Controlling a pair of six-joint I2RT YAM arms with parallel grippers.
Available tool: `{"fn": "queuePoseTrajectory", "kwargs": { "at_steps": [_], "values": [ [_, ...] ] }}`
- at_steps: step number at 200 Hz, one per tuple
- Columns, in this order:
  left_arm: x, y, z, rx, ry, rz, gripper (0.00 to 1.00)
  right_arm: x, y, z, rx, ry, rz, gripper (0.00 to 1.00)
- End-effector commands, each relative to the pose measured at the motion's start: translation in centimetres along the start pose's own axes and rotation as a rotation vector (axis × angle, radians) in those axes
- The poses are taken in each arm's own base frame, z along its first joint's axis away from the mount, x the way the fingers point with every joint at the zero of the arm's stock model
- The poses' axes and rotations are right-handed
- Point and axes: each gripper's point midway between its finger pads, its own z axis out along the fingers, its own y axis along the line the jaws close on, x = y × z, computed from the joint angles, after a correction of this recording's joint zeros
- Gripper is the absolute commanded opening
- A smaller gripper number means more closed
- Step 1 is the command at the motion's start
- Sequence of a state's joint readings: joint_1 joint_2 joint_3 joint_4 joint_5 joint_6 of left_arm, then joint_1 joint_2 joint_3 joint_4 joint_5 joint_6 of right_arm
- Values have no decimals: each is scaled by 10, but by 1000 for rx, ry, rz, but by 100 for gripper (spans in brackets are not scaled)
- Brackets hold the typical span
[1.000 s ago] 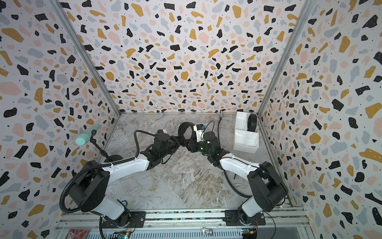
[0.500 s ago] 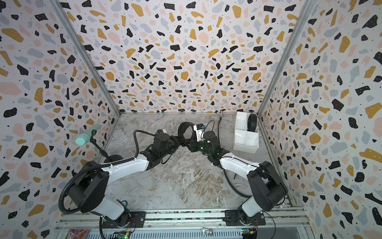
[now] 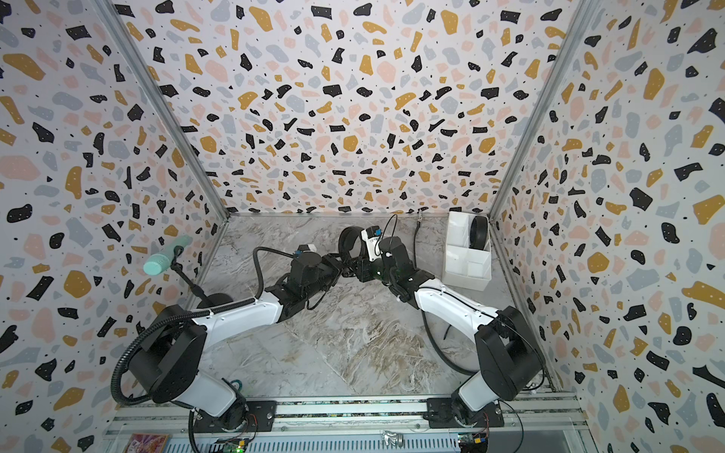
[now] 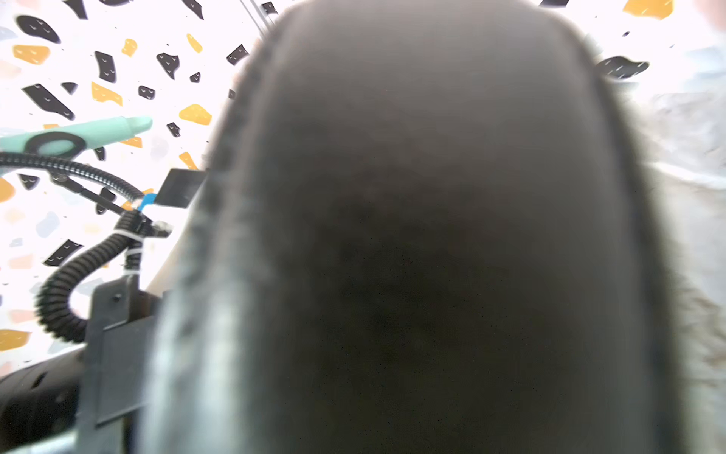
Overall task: Place the belts into the storage roll
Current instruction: Pick up the belt from the center of the board.
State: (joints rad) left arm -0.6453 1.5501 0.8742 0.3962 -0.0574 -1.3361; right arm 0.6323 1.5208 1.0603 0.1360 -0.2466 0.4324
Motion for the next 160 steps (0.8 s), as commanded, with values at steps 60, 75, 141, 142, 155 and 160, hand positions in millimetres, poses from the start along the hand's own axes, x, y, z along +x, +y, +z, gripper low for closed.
{"fn": "queuePoseTrajectory", "kwargs": {
  "at_steps": [60,75,141,142,155,160],
  "values": [
    [-25,-22,-24,93,-44,-5,77,-42,-61,-30,237,43,-130,10],
    [-25,-12,-25,72,-45,-4,79,-53,-81,-41,288,37,-129,10],
    [-18,18,-19,4,-7,35,86,-106,-189,-112,599,-64,-90,11],
    [-17,18,-19,4,-5,36,86,-106,-190,-113,604,-67,-90,11],
    [-14,25,-14,-17,19,53,90,-113,-213,-127,671,-88,-80,10],
    [-12,27,-12,-21,30,59,92,-115,-221,-132,696,-95,-79,10]
  ]
}}
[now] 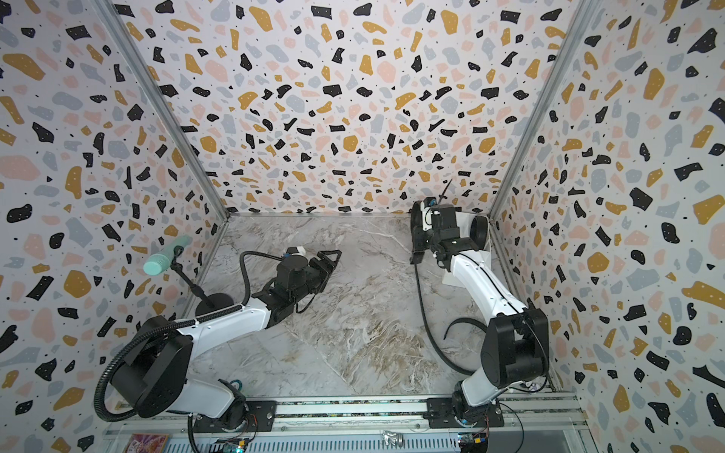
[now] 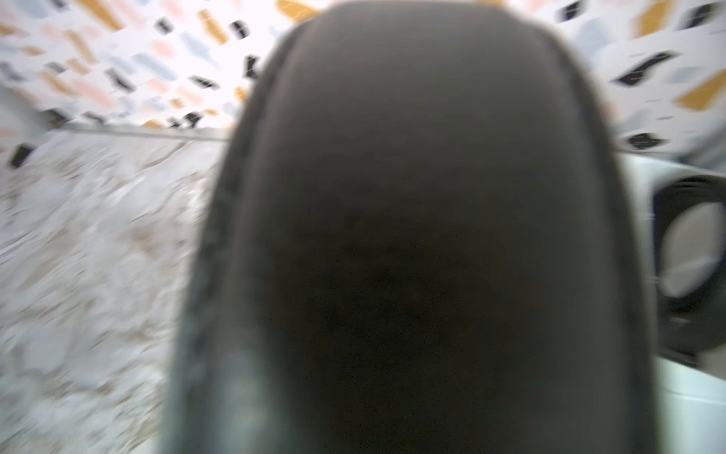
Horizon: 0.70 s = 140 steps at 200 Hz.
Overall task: Place the belts into the storage roll
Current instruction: Pick up the belt from the center of the board, then place the belt in the container.
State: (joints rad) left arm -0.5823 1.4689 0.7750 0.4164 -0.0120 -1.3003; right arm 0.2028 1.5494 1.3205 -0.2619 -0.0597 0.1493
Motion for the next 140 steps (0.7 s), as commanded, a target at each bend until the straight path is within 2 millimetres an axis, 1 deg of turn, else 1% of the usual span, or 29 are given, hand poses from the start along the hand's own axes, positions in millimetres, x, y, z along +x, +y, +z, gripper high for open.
{"fn": "queuePoseTrajectory", "kwargs": {
  "at_steps": [1,24,36,49,82,111,140],
  "values": [
    [6,9,7,-19,46,48,92,-36,-43,-13,130,-100,-12,10],
    [14,22,14,-47,91,66,98,-46,-81,-11,222,-132,1,10],
    [15,27,16,-56,102,70,100,-52,-95,-9,264,-152,-5,10],
    [17,31,19,-65,113,74,100,-56,-108,-4,297,-169,-13,11],
    [18,37,28,-73,140,81,100,-62,-134,15,378,-221,-49,11],
    [19,41,34,-89,161,96,99,-73,-158,32,423,-287,-63,10],
    [18,46,38,-104,175,100,100,-95,-178,41,446,-363,-66,10]
  ]
}}
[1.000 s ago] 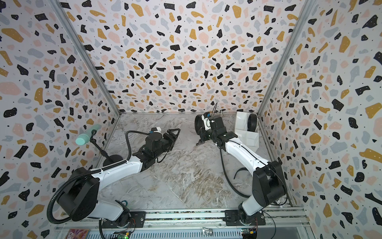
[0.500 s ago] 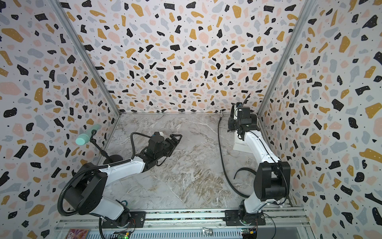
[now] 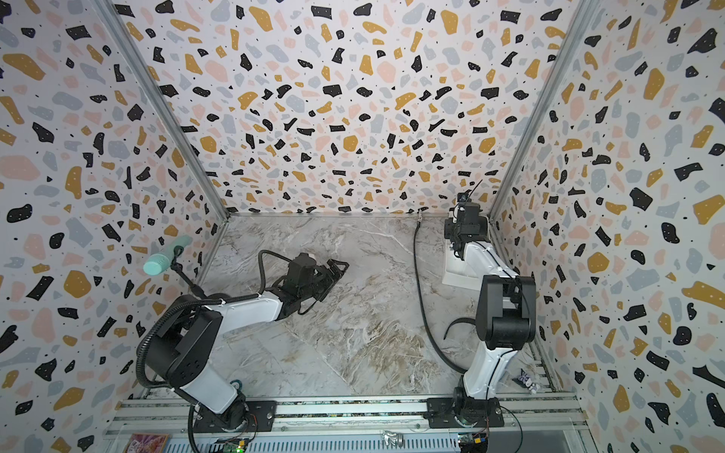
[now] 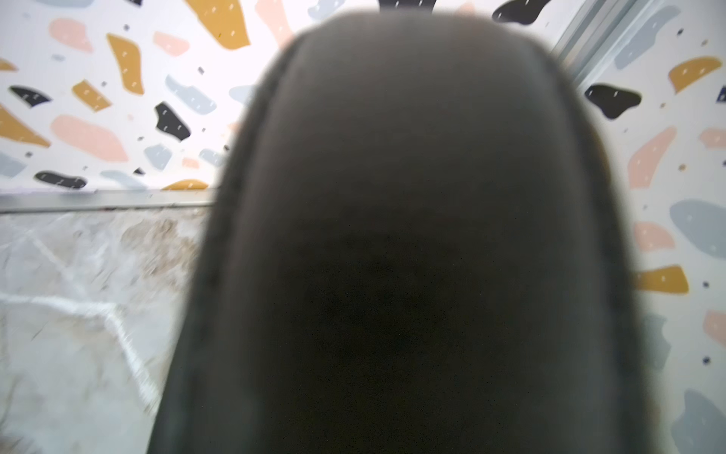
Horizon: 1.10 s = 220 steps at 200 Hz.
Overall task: Place the belts into the storage roll
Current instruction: Place the belt in the container.
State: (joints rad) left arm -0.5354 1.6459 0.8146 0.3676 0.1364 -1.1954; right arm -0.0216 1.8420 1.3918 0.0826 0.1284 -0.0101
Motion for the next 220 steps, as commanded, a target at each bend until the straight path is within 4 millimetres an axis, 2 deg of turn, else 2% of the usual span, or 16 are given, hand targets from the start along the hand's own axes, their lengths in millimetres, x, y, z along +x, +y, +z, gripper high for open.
{"fn": "queuePoseTrajectory", "kwargs": {
  "at_steps": [1,28,61,92,122,146,180,192,220],
  "values": [
    [-6,-12,3,30,9,31,100,-78,-29,-7,72,-243,12,10],
    [-7,-11,7,23,16,34,99,-100,-32,-6,97,-351,-10,11],
    [-6,-10,13,17,25,29,100,-106,-32,-4,101,-408,-19,11],
    [-5,-9,17,8,38,37,100,-100,-31,20,103,-408,-36,10],
    [-5,-8,16,-2,39,43,99,-92,-39,45,123,-401,-34,11],
    [-4,-6,16,-8,40,41,100,-79,-44,66,115,-374,-33,11],
    [-4,-3,18,-16,42,41,100,-63,-41,79,67,-319,-32,10],
    [-4,-4,20,-15,43,39,100,-48,-32,80,29,-271,-17,11],
    [-6,-8,26,-1,40,30,100,4,-18,81,-14,-111,38,11]
  ]
}}
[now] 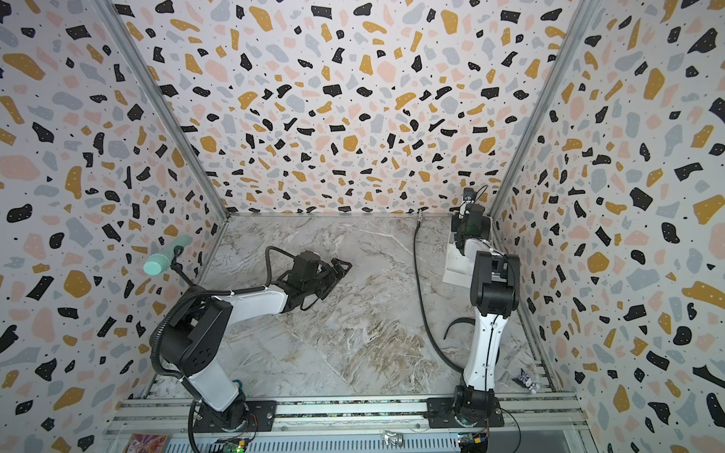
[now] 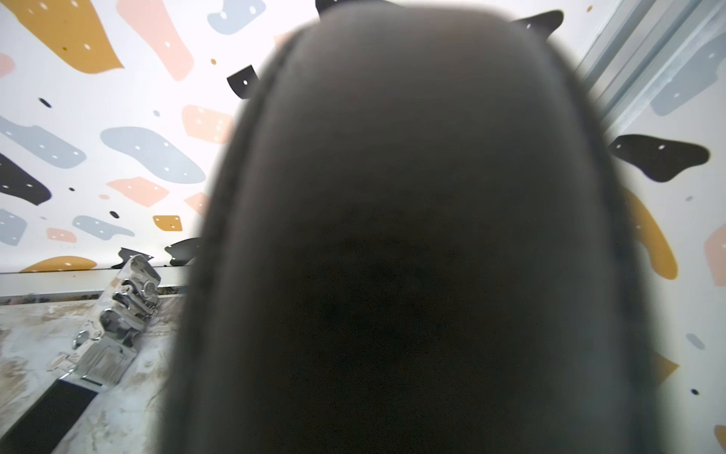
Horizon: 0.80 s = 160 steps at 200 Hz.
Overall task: Place the belts into the storage roll
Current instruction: Place the belt in the container.
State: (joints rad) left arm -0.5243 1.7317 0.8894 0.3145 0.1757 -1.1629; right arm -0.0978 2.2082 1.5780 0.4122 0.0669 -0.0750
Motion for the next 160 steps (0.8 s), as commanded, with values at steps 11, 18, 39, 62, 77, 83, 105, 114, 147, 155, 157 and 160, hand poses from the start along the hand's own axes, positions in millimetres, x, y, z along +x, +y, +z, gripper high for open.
{"fn": "queuePoseTrajectory", "kwargs": {
  "at_steps": [11,18,39,62,77,83,105,114,147,155,157,160],
  "values": [
    [-9,-18,8,46,-12,16,99,8,9,-26,-48,81,92,11],
    [-9,-19,8,49,-11,16,100,16,9,-28,-44,110,115,11],
    [-7,-21,9,54,-7,19,100,37,13,-28,-64,188,174,11],
    [-5,-20,8,58,-3,22,100,49,18,-26,-80,236,204,11],
    [-5,-20,6,63,-4,21,99,55,19,-23,-81,265,205,11],
    [-5,-20,5,64,-5,21,100,56,19,-23,-80,273,204,11],
    [-4,-20,2,69,-5,22,99,59,15,-25,-73,291,201,11],
    [-3,-19,1,71,-3,23,100,59,15,-26,-74,297,194,13],
    [-2,-21,1,80,1,26,99,52,18,-33,-116,312,175,54],
    [-2,-22,1,83,2,27,99,46,19,-36,-125,307,175,61],
    [-2,-22,1,84,1,27,99,45,18,-37,-126,306,176,63],
    [-3,-23,1,86,0,28,99,42,19,-39,-131,303,177,64]
  ]
}}
